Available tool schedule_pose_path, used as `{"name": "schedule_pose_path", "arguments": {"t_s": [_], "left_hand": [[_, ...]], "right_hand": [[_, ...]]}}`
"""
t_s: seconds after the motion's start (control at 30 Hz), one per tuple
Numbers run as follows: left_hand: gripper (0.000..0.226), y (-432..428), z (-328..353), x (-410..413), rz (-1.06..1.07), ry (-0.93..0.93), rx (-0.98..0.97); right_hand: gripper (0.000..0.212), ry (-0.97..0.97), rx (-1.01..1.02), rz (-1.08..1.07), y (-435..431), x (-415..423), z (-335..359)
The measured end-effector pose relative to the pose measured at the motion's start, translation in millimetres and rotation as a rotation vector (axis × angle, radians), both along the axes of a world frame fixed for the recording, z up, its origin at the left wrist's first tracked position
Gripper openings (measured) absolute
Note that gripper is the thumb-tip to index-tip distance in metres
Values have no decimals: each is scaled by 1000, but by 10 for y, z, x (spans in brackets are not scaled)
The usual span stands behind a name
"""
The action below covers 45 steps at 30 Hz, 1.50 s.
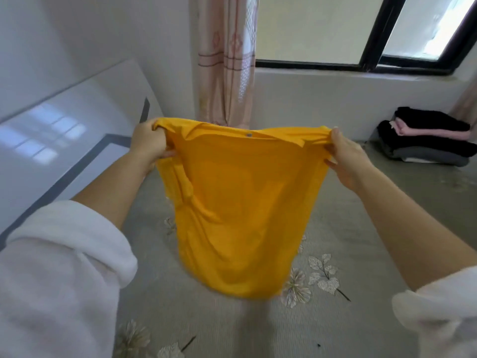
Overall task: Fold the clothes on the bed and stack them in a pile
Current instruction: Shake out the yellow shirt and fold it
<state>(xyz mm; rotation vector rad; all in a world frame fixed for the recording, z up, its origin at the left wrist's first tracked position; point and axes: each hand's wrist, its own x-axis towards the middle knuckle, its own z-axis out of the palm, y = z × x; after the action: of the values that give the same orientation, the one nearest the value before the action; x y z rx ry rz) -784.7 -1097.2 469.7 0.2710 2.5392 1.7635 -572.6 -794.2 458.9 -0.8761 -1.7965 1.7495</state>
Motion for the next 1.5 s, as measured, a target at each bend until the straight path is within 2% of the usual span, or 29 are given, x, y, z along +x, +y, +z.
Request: {"name": "schedule_pose_path", "arguments": {"t_s": [0.1,0.13,0.27,0.4,0.47,0.53,0.7,0.83,0.9,1.1,1.17,1.27,1.37,1.47,1.5], "left_hand": [[24,54,34,67,18,368,-75],[23,40,35,105,2,440,-62],[20,-99,-156,336,-79,537,-27],[32,-421,-746,617,-151,458,-137],[37,-550,-1106,751,-239,392,-201],[31,-631,-1491,878,-280,320,-224],[28,-859,-2440,1225,-385,26,-313],[35,-1016,-3161,1481,-440,-171,-485],[38,-1058,-3508,1616,-471,-206,-587],[40,-1269,-4403,2021,-536,-405,-775],[51,-1331,-4569,2179,-550,-490,-795],[86,-1347,-4756,2423,-458,-572,-813],[89,-1218,-4926,2708,-344,-502,-1001],[84,-958,-4997,3008,-487,-245,-990],[82,-852,-5017,3102,-561,-193,-950]], "right_hand": [[56,151,4,-44,88,88,112],[54,197,-10,-53,95,140,139],[40,293,-74,0,28,434,80],[17,191,-174,10,-94,782,-338],[16,95,-224,-31,-176,945,-647],[14,-14,-267,-66,-252,1083,-999],[6,-226,-382,-128,-508,1362,-1971],[7,-418,-425,-100,-753,1574,-2802],[8,-514,-436,-109,-887,1680,-3227],[13,-809,-357,-76,-1304,2185,-4224],[17,-932,-296,-44,-1402,2395,-4444],[17,-1043,-211,-10,-1460,2577,-4604],[19,-1002,-83,-54,-1365,2505,-4646],[7,-901,52,-60,-1227,2256,-4669],[15,-878,96,-49,-1168,2163,-4694]]}}
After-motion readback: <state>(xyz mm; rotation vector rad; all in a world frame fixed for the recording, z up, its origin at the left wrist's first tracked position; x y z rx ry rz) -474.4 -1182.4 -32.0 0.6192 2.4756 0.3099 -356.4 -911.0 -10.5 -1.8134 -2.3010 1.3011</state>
